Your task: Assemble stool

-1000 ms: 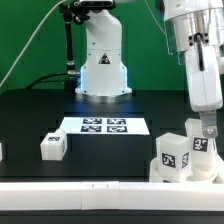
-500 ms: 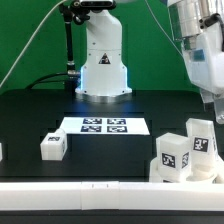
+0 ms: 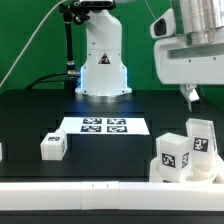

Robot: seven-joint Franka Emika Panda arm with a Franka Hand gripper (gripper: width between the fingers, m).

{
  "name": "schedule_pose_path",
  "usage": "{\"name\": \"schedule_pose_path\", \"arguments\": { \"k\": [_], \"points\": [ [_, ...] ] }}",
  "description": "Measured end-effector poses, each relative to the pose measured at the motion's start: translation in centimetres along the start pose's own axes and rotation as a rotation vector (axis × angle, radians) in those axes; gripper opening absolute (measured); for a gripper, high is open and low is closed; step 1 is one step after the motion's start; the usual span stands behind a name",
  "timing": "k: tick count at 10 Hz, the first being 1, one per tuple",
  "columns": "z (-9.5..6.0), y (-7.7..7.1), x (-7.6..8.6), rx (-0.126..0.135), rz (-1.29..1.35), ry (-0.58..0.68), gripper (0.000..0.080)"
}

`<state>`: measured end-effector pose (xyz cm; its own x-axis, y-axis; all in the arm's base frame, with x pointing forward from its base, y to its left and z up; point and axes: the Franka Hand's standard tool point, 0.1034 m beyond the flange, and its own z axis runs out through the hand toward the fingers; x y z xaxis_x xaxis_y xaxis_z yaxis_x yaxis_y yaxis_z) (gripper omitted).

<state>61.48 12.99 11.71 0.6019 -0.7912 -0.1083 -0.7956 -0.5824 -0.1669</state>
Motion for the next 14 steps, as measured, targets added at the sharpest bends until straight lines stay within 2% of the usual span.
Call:
{"name": "schedule_pose_path", "arguments": {
  "k": [3, 4, 6, 7, 8, 10, 11, 12, 14],
  "points": [
    [0.1, 0.2, 0.3, -0.002, -0.201, 0.011, 0.0649],
    [0.1, 0.3, 0.4, -0.018, -0.322, 0.022, 0.0649],
    [-0.3, 0.1, 0.4, -0.086, -0.704, 0.040, 0.0649],
    [-0.5, -0.3, 0.7, -0.070, -0.783, 0.070, 0.0649],
    [-0.6, 0.2, 1.1, -0.057, -0.838, 0.103, 0.0649],
    [-0.4, 0.5, 1.1, -0.079, -0.970, 0.092, 0.0649],
    [-0.2, 0.6, 1.2, -0.093, -1.074, 0.090, 0.0649],
    [0.3, 0.7, 1.0, -0.134, -1.231, 0.091, 0.0649],
    [0.3, 0.3, 0.9, -0.169, -1.423, 0.079, 0.0649]
  ]
}}
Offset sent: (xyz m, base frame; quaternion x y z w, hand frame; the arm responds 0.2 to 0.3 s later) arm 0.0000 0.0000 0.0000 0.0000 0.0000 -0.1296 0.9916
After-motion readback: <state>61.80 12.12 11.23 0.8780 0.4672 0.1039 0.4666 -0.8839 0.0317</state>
